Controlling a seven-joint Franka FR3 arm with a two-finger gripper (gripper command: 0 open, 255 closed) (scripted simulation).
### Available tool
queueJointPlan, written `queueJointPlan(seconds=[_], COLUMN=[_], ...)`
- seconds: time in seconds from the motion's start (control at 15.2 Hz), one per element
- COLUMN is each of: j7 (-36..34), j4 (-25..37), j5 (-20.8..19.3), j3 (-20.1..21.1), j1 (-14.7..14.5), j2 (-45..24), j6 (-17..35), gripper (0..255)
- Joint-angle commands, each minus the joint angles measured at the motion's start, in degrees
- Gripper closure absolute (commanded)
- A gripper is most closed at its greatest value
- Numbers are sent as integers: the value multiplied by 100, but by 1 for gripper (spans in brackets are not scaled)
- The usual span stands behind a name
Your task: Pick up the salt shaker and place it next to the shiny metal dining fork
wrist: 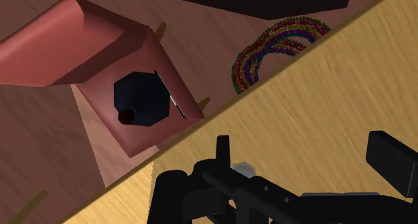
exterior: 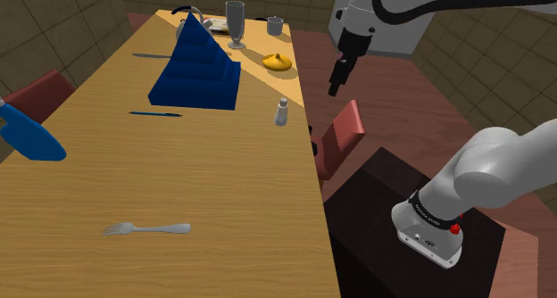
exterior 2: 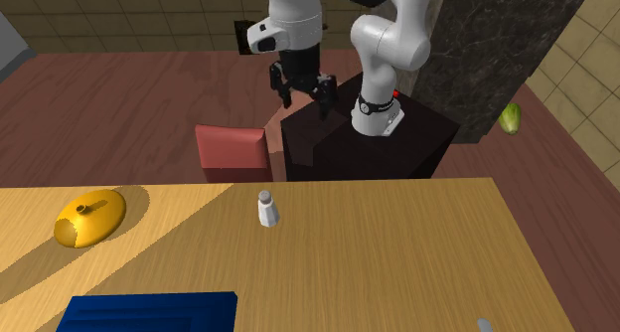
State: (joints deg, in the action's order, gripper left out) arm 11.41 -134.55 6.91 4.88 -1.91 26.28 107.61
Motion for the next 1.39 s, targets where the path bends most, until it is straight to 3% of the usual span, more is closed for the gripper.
queueJointPlan(seconds=[0.0, 0.46, 0.86, 1.32], j7=[71, 176, 212, 203], j4=[145, 1026, 1999, 1736], j5=[-18, -119, -263, -272], j3=[13, 106, 162, 174], j1=[0, -37, -91, -117], j2=[-436, -2014, -3290, -3526], j6=[300, 1013, 1328, 1828], gripper=[0, 0, 0, 0])
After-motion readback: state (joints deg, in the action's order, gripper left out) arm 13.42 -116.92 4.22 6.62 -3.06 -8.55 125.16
